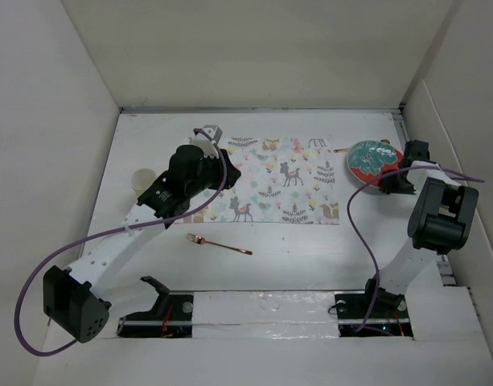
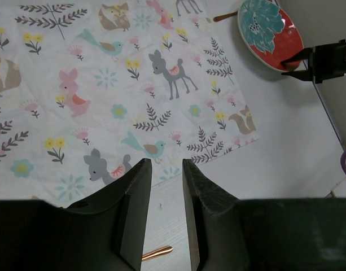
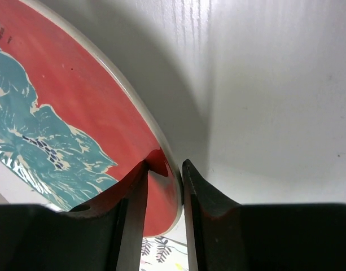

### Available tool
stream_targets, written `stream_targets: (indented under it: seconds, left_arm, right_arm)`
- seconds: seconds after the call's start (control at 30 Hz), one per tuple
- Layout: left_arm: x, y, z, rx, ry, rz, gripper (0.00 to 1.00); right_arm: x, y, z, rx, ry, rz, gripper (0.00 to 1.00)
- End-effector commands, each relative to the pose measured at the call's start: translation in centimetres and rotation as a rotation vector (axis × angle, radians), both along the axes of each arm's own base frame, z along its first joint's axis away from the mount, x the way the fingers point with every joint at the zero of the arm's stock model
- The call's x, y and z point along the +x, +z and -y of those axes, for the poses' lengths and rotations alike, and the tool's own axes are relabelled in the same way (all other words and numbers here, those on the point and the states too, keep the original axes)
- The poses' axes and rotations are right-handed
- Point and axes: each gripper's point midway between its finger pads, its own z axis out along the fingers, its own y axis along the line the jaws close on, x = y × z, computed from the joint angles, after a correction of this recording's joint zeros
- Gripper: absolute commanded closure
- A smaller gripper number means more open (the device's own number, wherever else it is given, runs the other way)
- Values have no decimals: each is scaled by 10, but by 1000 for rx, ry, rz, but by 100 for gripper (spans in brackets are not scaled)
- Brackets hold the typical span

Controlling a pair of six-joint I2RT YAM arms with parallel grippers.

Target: Set the dinner table for one person

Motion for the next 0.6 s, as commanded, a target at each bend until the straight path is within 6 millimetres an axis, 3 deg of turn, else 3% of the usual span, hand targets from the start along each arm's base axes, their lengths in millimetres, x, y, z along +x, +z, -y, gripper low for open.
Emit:
stream_targets:
  seconds: [0.0, 0.07, 0.13, 0.2, 0.23, 0.33, 0.37, 0.47, 0.5, 0.57]
  left_arm:
    - [1, 11, -4, -8, 9, 36, 75]
    - [1, 11, -2, -7, -1, 36, 75]
    - [3, 10, 1, -3, -9, 33, 75]
    - [5, 11, 2, 3, -11, 36, 75]
    - [6, 12, 2, 7, -12, 39, 75]
    - [10, 15, -1, 26, 1, 50, 76]
    - [11, 16, -1, 30, 4, 53, 76]
    - [16, 28, 0, 30, 11, 78, 77]
    - [17, 28, 0, 37, 9, 75, 77]
    - [19, 30, 1, 39, 10, 76, 77]
  right_arm:
    - [-36, 5, -1, -60, -61, -82, 93]
    - [-49, 3, -5, -58, -81, -77, 100]
    - [-45, 25, -6, -93, -76, 13, 100]
    - [-46, 27, -4, -110, -77, 36, 100]
    - [-44, 57, -1, -165, -40, 105, 100]
    - [-37, 94, 3, -257, 44, 189, 100]
    - [-36, 117, 2, -287, 71, 251, 100]
    - [-33, 158, -10, -340, 163, 382, 100]
    - [-29, 170, -13, -357, 194, 437, 100]
    - [-36, 174, -26, -353, 262, 477, 100]
